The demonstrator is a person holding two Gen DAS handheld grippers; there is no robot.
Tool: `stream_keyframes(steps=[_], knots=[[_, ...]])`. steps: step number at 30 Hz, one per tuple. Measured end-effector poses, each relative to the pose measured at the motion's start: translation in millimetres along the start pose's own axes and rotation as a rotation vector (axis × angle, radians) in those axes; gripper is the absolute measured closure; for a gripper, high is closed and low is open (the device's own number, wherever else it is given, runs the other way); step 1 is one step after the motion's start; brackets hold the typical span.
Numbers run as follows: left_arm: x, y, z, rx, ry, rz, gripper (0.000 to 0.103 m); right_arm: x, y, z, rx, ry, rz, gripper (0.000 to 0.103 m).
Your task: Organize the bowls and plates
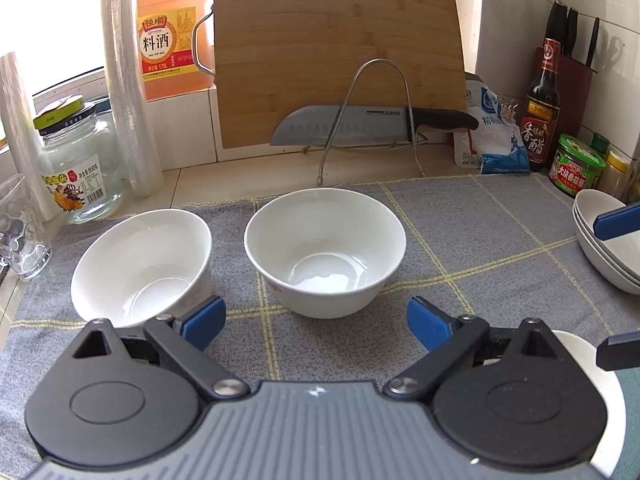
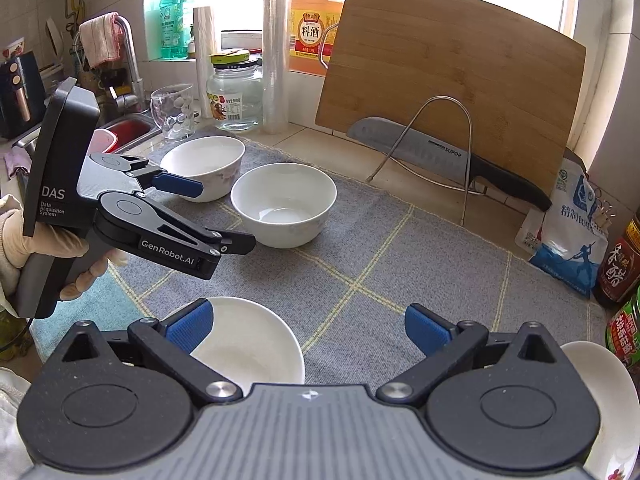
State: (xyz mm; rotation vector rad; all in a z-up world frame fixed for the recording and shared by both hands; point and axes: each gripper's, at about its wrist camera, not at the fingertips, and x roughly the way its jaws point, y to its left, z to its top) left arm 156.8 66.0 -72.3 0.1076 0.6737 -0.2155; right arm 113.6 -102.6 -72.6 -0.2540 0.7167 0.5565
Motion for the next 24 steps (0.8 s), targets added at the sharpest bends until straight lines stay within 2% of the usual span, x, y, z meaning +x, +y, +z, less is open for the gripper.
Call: stream_keyframes(steps=[8, 24], knots=[[17.9, -4.9, 2.1, 0.029, -0.007, 0.023, 0.006, 21.4, -18.8, 23.9, -0.031, 0.01, 0.026, 0.0], [36.5, -8.5, 6.8, 0.03, -0.03, 0.011, 0.008, 90.1, -33.1, 81.1, -0.072, 0.073, 0.196, 0.0]])
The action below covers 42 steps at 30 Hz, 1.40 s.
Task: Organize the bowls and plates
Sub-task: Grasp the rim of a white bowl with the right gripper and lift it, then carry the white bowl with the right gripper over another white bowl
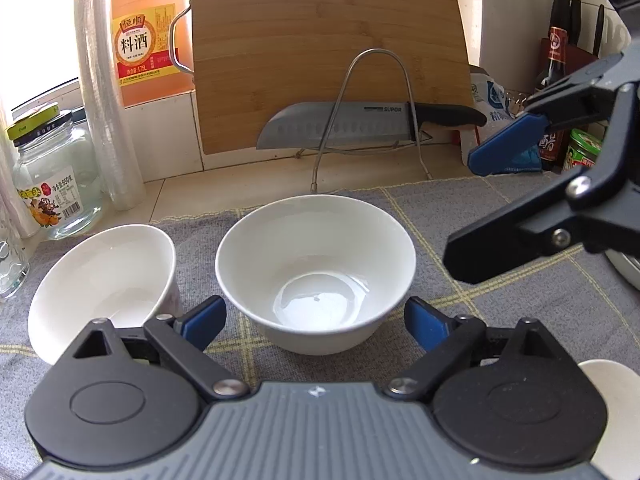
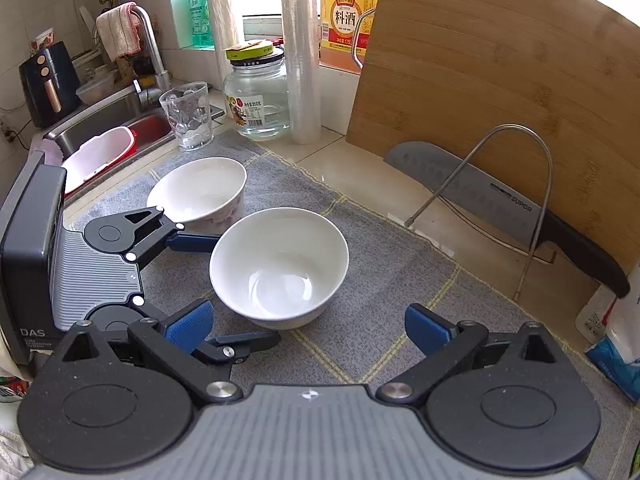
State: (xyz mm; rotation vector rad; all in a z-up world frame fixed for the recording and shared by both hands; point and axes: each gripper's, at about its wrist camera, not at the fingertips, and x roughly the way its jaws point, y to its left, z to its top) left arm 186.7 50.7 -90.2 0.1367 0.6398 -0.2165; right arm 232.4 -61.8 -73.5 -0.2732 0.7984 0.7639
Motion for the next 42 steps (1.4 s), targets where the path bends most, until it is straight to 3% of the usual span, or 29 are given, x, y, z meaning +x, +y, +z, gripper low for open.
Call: stream_keyframes(steps=[14, 16, 19, 27, 42], knots=[[3.2, 1.9, -0.1, -0.017, -0.014, -0.002, 0.009, 62.6, -13.3, 36.0, 0.015, 0.065, 0.097, 0.0], [2.7, 2.0, -0.3, -0.018, -0.016, -0.008, 0.01, 68.3, -16.4, 37.9, 0.025, 0.073, 0.103, 0.002], [1.7, 1.1, -1.1, -0.017, -0.019, -0.01, 0.012, 75.2, -19.8, 40.0, 0.036, 0.088, 0.118, 0.015], [1.6, 1.1, -0.7, -0.018, -0.018, -0.011, 0.012, 79.4, -21.2, 40.4, 0.042, 0.096, 0.133, 0.024], [-0.4, 2.1, -1.1, -0.018, -0.001, -0.021, 0.012, 73.7, -18.0, 41.2, 0.056, 0.095, 0.159, 0.026]])
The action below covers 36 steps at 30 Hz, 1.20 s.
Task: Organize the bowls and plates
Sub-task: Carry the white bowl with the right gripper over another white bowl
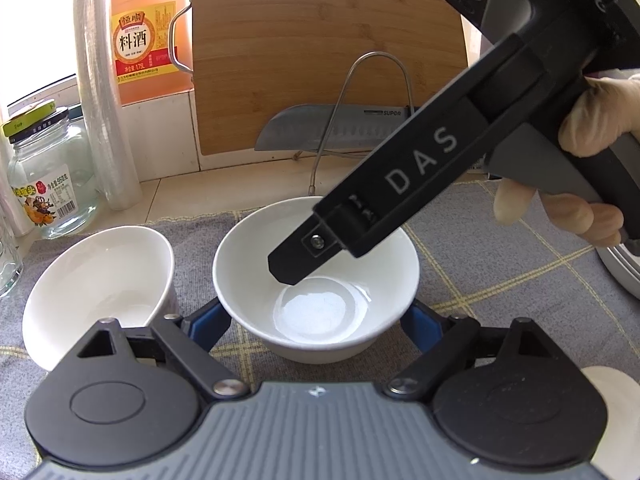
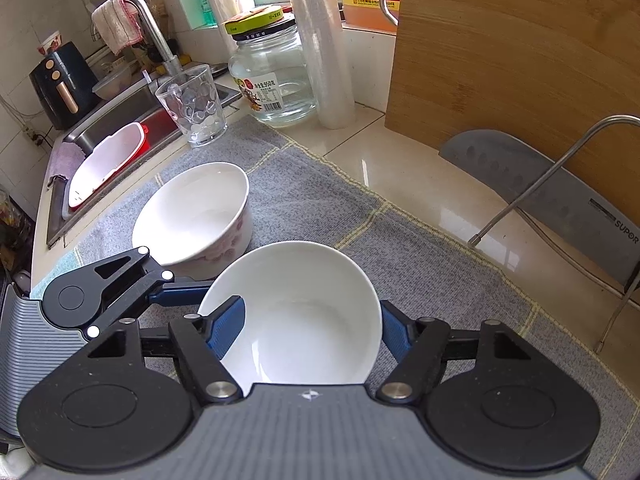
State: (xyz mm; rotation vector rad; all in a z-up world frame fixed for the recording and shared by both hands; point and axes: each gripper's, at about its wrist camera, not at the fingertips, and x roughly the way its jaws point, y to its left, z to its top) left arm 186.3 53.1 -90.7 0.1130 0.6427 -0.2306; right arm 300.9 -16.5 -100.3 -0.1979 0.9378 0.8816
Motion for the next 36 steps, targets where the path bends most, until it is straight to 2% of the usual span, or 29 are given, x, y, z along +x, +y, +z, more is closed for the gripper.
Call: stream_keyframes(steps=[16, 36], knots=[[-40.9, -16.7, 6.1, 0.072, 0.014, -0.03, 0.012, -42.6, 19.4, -13.3, 0.048, -0.045, 0.025, 0.026], [-97.2, -49.7, -6.4, 0.139, 0.008, -0.143, 0.012, -107.4, 61.9, -67.9, 0.108, -0.117, -0.029, 0.026]])
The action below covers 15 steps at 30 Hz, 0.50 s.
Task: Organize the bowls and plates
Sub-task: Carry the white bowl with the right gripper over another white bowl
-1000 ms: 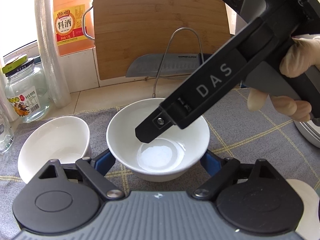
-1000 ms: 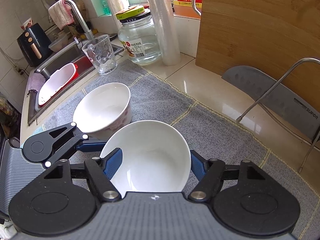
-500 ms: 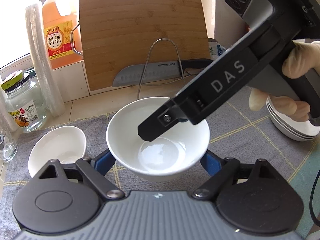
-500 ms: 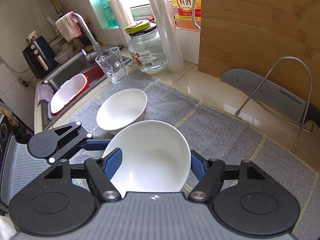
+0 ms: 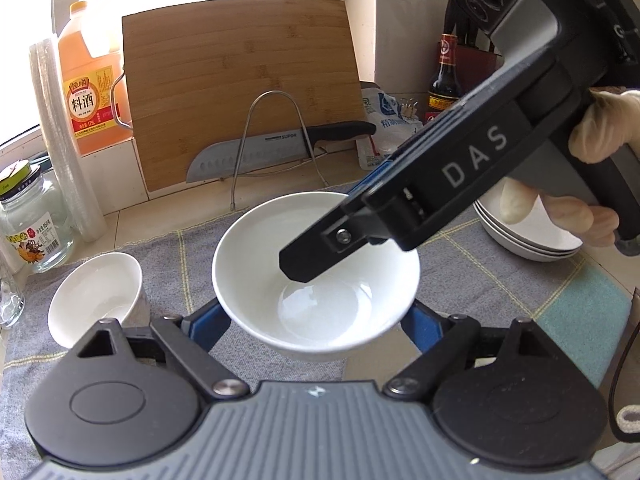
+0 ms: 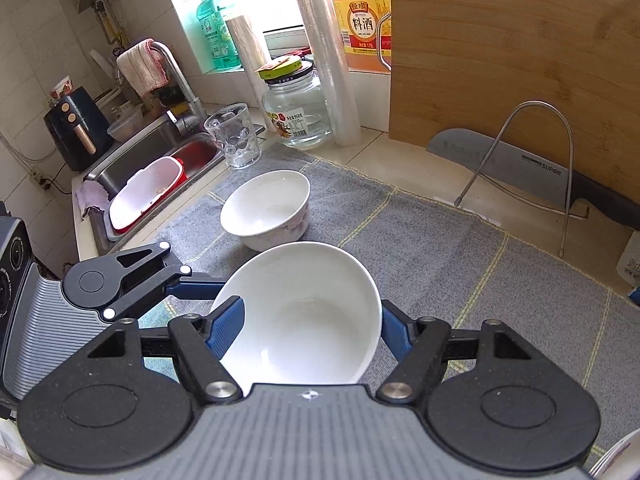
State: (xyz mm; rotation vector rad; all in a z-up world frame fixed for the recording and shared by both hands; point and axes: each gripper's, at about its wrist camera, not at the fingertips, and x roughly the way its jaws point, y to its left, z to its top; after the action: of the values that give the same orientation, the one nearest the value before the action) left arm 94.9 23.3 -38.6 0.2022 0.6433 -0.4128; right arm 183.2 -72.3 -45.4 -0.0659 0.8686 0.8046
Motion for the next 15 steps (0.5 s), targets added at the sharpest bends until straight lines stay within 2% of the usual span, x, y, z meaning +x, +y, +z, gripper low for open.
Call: stream_keyframes(steps=[15], knots=[[-19.1, -21.4, -13.2, 0.06, 0.027, -0.103, 0.012, -29.8, 15.3, -45.1, 0.081, -0.02, -0.045, 0.024]])
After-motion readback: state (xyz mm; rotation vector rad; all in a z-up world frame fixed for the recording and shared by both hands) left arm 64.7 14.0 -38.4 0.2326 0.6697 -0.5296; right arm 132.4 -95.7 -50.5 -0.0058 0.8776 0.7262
